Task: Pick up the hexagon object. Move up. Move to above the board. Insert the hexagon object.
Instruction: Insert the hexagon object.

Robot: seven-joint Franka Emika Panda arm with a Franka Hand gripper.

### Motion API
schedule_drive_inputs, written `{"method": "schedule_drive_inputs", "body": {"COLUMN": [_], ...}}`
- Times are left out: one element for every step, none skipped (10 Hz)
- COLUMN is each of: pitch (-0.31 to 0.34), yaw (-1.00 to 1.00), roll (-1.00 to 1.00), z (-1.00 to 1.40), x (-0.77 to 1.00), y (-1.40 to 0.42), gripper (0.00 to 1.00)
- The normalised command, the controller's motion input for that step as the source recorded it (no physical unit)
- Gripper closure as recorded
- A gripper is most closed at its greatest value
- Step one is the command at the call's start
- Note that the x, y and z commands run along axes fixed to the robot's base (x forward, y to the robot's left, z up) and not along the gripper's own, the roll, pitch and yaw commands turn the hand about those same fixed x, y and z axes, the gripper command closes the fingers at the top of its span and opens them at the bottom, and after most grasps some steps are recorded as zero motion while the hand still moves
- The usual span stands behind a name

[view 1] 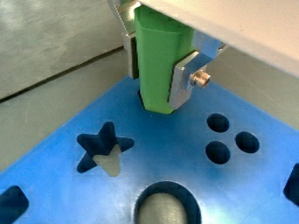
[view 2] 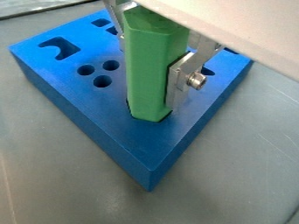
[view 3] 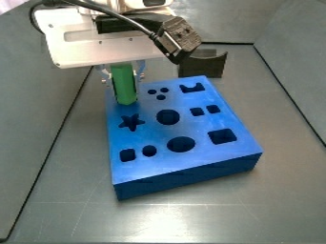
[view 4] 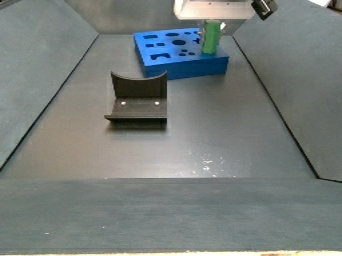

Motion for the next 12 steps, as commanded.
{"method": "schedule_drive_inputs", "body": {"pitch": [-0.149,0.0,-0.111,-0.006,-0.077,-0.009,-0.297,-0.137,-0.134,-0.18,-0.2,-0.066], "yaw": [0.31,0.0,-0.25,-0.85,-0.42,0.0,-0.01,0.28,0.48,0.57,0.81,0.45], "roll": [0.0,0.03,0.33,0.35,0.17,0.0,0.15,0.0,0.0,-0.03,-0.19,-0.15], "z": [-0.37,-0.06,-0.76,-0.88,-0.35,-0.06,-0.92,-1.0,-1.0,-0.95,-0.75,-0.19], "x": [0.02,0.0,0.0,0.1,0.0,0.0,0.0,0.03,0.16,0.13,0.12,0.0], "y": [0.0,0.0,-0.14,-0.06,-0.02,0.0,-0.11,0.0,0.06,0.01,0.01,0.0], "gripper": [1.0,1.0,1.0,1.0,1.0,1.0,1.0,1.0,1.0,1.0,1.0,1.0]}}
